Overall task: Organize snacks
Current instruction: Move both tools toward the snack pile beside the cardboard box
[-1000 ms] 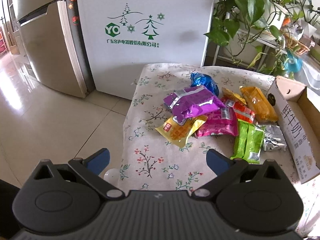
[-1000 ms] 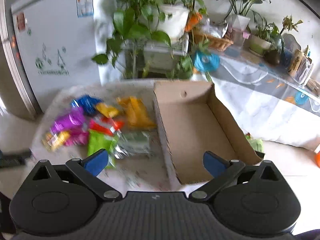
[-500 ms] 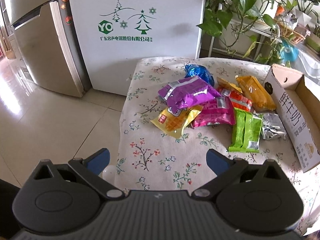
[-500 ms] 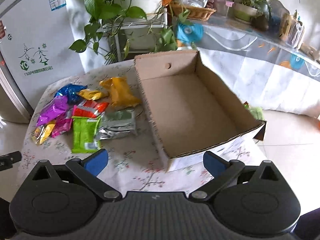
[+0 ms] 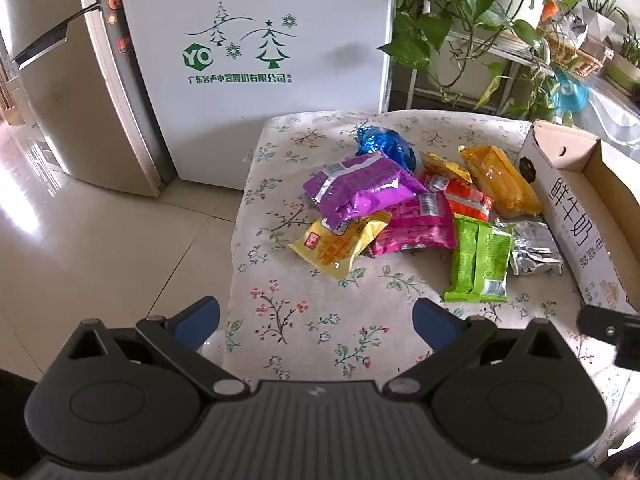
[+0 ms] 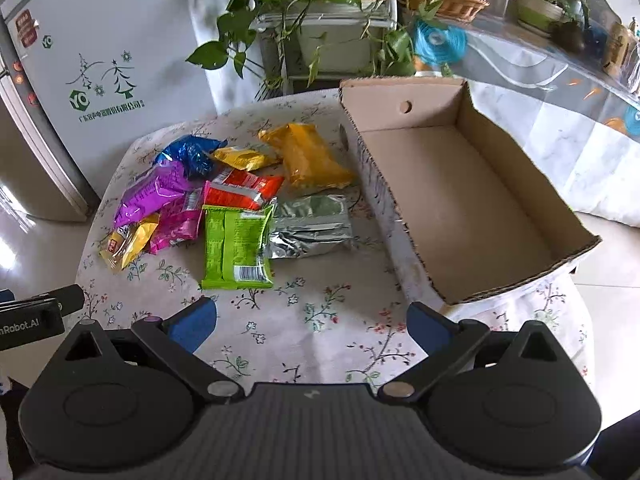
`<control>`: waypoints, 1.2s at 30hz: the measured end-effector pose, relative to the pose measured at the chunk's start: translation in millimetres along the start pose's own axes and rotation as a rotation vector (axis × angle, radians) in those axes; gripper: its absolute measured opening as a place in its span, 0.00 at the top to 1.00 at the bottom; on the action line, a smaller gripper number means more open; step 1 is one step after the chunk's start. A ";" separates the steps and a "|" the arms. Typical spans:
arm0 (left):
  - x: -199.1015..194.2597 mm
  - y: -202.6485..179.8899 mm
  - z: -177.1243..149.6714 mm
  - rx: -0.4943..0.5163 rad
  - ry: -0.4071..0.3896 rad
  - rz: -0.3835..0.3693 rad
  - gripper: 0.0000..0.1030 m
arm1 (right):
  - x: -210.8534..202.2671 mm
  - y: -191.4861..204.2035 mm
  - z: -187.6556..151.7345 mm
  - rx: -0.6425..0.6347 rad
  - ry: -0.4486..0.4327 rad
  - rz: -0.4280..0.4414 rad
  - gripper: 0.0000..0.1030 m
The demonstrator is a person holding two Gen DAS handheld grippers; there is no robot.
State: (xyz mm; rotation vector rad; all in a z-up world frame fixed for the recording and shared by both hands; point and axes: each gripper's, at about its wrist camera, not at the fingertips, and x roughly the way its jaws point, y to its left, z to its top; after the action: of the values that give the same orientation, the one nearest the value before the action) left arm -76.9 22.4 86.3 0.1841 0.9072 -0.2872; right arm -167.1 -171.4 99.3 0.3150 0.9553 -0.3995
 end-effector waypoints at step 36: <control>47.3 -26.4 63.3 0.019 0.041 0.067 0.01 | 63.0 36.7 77.5 -0.112 -0.058 -0.052 0.00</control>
State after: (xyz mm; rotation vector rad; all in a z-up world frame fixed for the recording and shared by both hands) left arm -10.6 -28.1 86.0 0.2385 0.9370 -0.2306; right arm -61.7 -184.3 91.7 0.1758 0.9262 -0.3993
